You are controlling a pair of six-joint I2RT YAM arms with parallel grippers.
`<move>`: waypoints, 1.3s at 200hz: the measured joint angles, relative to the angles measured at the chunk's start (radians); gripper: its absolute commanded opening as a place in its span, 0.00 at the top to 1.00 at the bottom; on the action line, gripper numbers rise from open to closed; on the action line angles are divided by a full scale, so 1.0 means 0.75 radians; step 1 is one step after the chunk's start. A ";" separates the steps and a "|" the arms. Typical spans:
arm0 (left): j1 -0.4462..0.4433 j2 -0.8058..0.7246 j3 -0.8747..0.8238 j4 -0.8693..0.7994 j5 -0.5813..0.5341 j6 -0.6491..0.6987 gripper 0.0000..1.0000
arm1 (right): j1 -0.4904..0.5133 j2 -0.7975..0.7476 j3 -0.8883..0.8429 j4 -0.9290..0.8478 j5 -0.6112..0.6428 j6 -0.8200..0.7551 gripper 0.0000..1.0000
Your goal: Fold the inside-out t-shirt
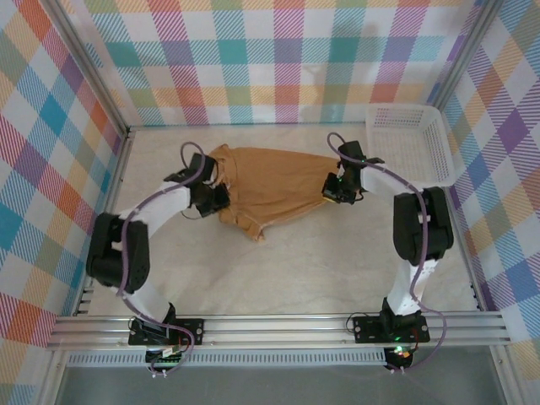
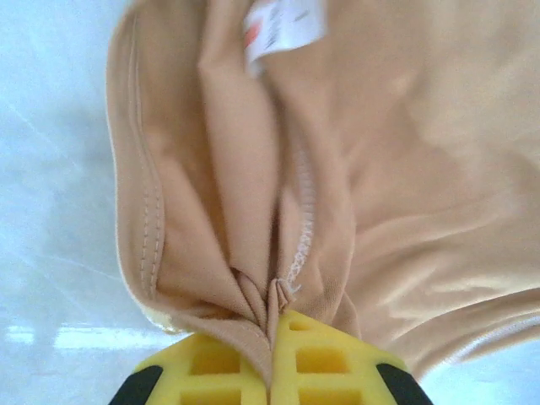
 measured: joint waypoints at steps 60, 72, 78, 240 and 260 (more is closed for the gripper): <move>0.109 -0.452 0.321 -0.190 -0.093 0.048 1.00 | 0.006 -0.464 0.109 -0.102 -0.012 -0.044 1.00; 0.113 -0.505 0.368 -0.235 -0.099 0.054 1.00 | 0.008 -0.532 0.143 -0.126 -0.038 -0.048 1.00; 0.114 -0.529 0.393 -0.257 -0.102 0.060 1.00 | 0.008 -0.564 0.161 -0.140 -0.053 -0.049 1.00; 0.120 0.087 1.107 -0.357 -0.184 0.169 0.70 | -0.050 -0.259 0.392 -0.194 -0.165 -0.039 0.70; 0.125 0.709 1.542 -0.426 -0.180 0.173 0.21 | -0.076 0.082 0.487 -0.198 -0.078 -0.032 0.53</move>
